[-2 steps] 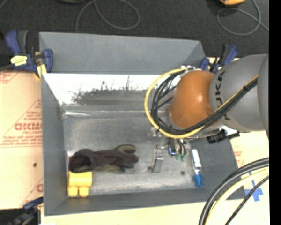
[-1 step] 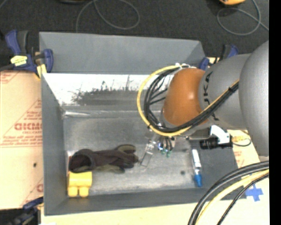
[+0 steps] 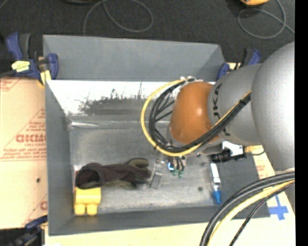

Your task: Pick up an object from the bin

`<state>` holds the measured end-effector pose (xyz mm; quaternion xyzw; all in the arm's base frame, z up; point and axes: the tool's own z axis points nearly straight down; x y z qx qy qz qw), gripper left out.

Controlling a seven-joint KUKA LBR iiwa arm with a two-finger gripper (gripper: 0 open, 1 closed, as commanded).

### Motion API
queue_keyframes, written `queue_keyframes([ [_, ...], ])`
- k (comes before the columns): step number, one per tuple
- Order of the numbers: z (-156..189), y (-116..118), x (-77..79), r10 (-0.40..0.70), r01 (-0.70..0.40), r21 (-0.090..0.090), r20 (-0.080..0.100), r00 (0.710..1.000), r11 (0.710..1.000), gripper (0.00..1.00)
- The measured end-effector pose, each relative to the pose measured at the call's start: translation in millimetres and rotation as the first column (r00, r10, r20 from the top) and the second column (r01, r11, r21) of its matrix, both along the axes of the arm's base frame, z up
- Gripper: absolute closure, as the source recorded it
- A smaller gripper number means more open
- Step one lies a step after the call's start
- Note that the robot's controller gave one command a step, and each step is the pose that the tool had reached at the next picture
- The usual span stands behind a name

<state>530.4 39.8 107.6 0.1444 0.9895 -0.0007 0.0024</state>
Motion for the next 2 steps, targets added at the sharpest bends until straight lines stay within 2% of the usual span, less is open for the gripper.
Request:
queue_keyframes([
  [1, -12.3, 18.1, 2.8, 0.214, -0.214, -0.001, 0.000, 0.977, 0.977, 0.00],
  [2, -37.6, 85.5, -7.8, 0.069, -0.069, 0.000, -0.002, 0.998, 0.998, 1.00],
])
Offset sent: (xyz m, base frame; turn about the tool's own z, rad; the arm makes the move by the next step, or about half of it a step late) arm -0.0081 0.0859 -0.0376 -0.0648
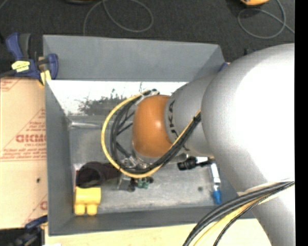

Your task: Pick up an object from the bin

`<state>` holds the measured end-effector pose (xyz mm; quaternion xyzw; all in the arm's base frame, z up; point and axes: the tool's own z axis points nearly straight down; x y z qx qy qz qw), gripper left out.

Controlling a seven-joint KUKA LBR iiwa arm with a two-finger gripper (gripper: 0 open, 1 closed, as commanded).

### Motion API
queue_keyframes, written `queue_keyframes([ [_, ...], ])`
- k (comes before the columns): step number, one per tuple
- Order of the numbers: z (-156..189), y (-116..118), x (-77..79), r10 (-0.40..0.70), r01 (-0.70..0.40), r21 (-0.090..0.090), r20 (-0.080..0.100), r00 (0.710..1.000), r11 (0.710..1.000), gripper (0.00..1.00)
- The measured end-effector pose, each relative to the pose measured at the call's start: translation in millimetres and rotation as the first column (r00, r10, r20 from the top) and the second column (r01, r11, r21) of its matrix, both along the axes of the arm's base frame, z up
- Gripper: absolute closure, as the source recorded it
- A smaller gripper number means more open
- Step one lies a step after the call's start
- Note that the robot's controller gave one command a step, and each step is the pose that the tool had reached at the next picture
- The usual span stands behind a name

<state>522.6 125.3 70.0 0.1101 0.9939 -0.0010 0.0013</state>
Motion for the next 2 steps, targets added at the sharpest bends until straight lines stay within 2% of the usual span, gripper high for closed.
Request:
queue_keyframes([
  [1, 0.0, -0.2, 0.0, 0.001, -0.001, 0.000, 0.000, 1.000, 1.000, 1.00],
  [2, 85.3, -11.4, -18.9, 0.017, -0.017, -0.001, 0.001, 1.000, 1.000, 1.00],
])
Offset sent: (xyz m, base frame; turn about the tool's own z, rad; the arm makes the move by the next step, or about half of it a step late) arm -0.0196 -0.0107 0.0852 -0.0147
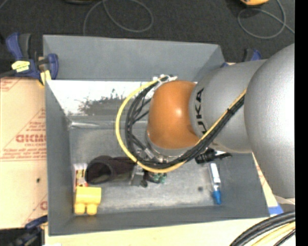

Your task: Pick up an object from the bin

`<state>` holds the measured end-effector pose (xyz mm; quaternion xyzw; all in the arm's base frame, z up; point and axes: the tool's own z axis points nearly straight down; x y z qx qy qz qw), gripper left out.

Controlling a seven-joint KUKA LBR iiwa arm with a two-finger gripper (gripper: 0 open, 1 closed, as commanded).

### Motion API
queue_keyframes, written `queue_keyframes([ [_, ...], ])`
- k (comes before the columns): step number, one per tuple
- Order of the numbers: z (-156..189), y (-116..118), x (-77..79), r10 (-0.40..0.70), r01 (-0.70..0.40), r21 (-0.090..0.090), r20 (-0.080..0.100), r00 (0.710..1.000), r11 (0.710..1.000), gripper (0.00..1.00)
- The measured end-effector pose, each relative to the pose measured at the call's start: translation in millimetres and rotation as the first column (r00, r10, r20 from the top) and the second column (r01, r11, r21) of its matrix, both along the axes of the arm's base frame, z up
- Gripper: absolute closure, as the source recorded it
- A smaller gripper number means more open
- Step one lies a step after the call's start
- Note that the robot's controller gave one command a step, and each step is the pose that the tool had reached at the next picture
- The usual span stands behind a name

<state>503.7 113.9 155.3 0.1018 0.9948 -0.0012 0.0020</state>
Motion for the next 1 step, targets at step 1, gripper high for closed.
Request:
queue_keyframes([
  [1, 0.0, -0.2, 0.0, 0.000, 0.000, 0.000, 0.000, 1.000, 1.000, 1.00],
])
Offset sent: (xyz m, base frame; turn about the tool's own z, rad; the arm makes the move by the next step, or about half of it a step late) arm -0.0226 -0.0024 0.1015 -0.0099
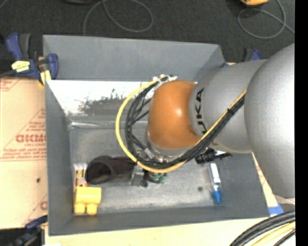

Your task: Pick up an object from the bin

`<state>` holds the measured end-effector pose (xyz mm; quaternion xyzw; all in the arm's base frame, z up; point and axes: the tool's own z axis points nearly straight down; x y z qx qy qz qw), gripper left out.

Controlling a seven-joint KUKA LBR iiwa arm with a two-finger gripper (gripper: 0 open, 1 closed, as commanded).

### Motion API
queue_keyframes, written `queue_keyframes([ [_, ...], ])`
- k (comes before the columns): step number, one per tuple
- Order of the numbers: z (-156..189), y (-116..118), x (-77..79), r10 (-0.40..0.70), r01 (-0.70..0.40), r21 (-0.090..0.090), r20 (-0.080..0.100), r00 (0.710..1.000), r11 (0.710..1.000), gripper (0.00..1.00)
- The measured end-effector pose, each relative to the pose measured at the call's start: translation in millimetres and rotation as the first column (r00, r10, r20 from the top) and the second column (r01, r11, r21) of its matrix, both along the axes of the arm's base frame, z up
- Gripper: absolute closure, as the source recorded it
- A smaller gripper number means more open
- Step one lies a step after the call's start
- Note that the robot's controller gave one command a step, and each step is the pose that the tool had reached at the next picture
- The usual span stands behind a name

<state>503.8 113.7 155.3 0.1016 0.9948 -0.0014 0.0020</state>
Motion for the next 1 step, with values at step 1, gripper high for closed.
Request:
queue_keyframes([
  [1, 41.0, -1.3, -11.7, 0.006, -0.006, -0.001, -0.008, 1.000, 1.000, 1.00],
])
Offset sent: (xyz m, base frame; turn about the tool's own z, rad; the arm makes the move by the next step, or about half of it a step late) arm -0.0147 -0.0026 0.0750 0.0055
